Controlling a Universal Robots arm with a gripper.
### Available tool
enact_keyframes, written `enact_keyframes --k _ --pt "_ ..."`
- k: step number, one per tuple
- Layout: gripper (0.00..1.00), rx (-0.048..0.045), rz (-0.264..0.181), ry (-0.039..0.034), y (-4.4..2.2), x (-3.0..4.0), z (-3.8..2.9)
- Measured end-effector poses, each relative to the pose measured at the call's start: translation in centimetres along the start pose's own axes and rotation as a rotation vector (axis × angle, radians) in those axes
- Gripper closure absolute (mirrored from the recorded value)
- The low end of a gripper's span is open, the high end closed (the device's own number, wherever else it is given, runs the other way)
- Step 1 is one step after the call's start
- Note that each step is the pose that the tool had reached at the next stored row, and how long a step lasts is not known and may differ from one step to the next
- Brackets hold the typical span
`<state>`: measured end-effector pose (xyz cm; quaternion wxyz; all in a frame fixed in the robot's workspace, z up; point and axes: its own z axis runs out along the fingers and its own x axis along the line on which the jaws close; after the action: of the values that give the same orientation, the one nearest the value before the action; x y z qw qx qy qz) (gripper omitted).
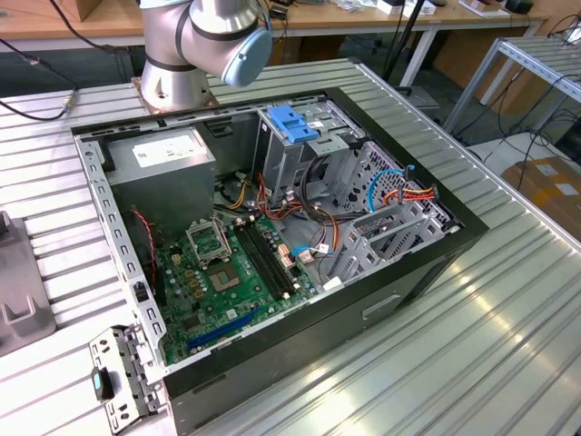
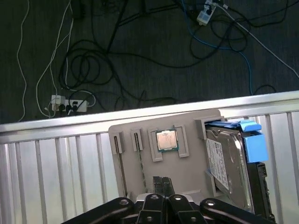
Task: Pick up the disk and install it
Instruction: 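Pick up the disk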
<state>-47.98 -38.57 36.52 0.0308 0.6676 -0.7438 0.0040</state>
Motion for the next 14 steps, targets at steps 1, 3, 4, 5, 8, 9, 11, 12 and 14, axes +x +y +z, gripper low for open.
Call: enact_keyframes --k 1,3,4,5,8,9,11,12,14 --pt "0.90 0.0003 -0.005 0.0002 0.00 0.00 0.00" --pt "0.90 0.0010 -0.019 0.0007 0.00 0.00 0.00" --pt "0.90 0.0012 -0.024 0.0009 0.00 0.00 0.00" --pt "0.90 0.0015 -0.030 0.0011 0.00 0.00 0.00" --pt "0.90 0.0024 -0.047 0.0017 0.00 0.00 0.00" --pt "0.90 0.0027 -0.054 0.0019 0.00 0.00 0.00" --pt "0.90 0.0034 -0.065 0.0023 0.00 0.00 0.00" --pt "0.90 0.0036 -0.070 0.0025 0.00 0.00 0.00" --pt "0.90 0.0044 -0.084 0.0030 0.00 0.00 0.00"
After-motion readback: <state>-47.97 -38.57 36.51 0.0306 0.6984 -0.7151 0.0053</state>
